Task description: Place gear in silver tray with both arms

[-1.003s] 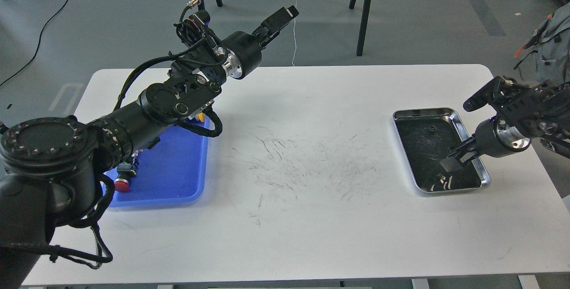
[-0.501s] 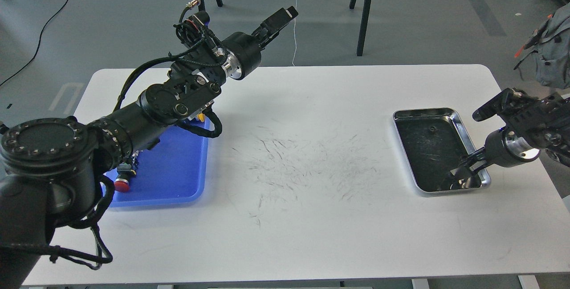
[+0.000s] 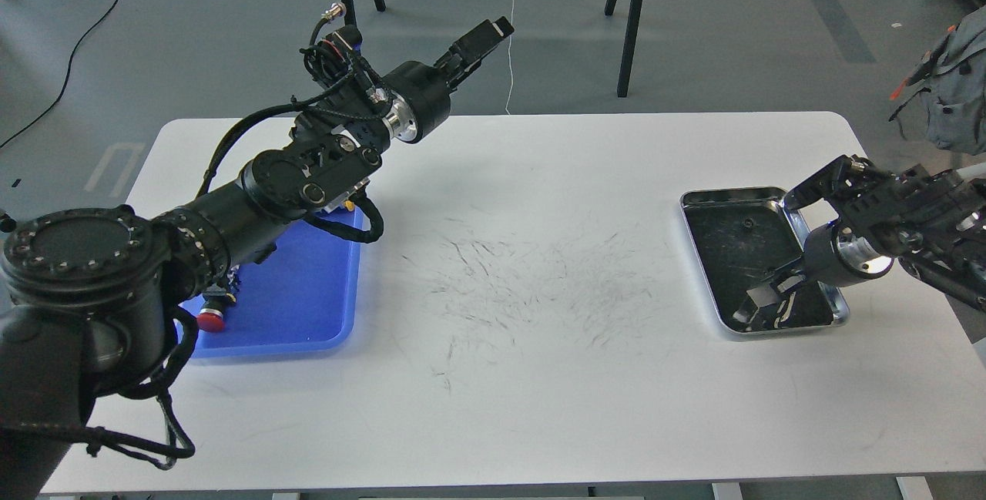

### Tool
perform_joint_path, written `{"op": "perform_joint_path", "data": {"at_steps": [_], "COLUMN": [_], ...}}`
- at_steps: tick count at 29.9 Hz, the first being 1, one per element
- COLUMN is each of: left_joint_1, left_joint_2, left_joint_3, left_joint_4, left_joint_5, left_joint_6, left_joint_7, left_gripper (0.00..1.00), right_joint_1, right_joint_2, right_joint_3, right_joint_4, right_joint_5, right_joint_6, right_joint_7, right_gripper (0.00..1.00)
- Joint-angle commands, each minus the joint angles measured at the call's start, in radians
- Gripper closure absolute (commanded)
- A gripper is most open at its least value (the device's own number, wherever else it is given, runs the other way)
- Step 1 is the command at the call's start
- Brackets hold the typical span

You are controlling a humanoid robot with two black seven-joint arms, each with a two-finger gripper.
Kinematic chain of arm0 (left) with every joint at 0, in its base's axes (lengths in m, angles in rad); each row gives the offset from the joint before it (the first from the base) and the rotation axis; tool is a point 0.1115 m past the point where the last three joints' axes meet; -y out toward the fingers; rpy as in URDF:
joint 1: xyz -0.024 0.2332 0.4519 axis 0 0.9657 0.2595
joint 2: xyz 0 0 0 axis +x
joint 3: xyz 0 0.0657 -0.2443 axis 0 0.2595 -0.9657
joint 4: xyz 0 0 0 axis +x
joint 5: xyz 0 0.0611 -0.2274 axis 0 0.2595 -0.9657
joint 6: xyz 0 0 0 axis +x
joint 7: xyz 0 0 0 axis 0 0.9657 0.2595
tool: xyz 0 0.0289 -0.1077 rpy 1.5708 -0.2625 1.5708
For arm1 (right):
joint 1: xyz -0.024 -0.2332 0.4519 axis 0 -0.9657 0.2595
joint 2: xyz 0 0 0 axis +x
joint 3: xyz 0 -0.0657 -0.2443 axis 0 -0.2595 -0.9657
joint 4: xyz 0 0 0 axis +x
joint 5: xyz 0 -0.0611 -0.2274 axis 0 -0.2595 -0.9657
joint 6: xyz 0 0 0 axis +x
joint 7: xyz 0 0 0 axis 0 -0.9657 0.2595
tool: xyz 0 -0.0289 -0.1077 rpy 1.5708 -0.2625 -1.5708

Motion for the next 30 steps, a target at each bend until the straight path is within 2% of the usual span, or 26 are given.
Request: {"op": "perform_joint_path", "data": {"at_steps": [1, 7, 10, 19, 24, 26, 29, 30], "left_joint_1": [0.002, 0.002, 0.002, 0.000, -0.001, -0.001, -0.001, -0.001], "left_joint_2": [0.000, 0.000, 0.000, 0.000, 0.000, 0.000, 0.000, 0.000], "left_joint_3": [0.001, 0.001, 0.000, 0.000, 0.000, 0.001, 0.001, 0.001], "left_joint_4": [0.000, 0.000, 0.000, -0.002, -0.002, -0.002, -0.002, -0.002], "left_joint_5": [0.000, 0.002, 0.000, 0.000, 0.000, 0.000, 0.000, 0.000], "left_joint_6": [0.000, 0.000, 0.000, 0.000, -0.002, -0.005, -0.006, -0.006], "left_joint_7": [0.000, 0.000, 0.000, 0.000, 0.000, 0.000, 0.000, 0.000], "left_gripper": [0.06, 0.06, 0.06, 0.06, 0.06, 0.06, 0.06, 0.06], "right_joint_1": [-0.003, -0.008, -0.008, -0.005, 0.010, 0.013, 0.024, 0.029], "right_joint_2": [0.001, 0.001, 0.001, -0.001, -0.003, -0.003, -0.009, -0.012], "right_joint_3": [0.000, 0.000, 0.000, 0.000, 0.000, 0.000, 0.000, -0.001], "right_joint_4": [-0.001, -0.002, -0.002, -0.008, -0.008, -0.004, 0.001, 0.002], "right_joint_5": [0.000, 0.000, 0.000, 0.000, 0.000, 0.001, 0.021, 0.032], "right_joint_6": [0.000, 0.000, 0.000, 0.000, 0.009, 0.009, 0.011, 0.012], "right_joint_7": [-0.001, -0.001, -0.007, -0.005, -0.002, 0.001, 0.004, 0.004], "right_gripper": [0.78, 0.75, 0.66, 0.60, 0.42, 0.25, 0.18, 0.14]}}
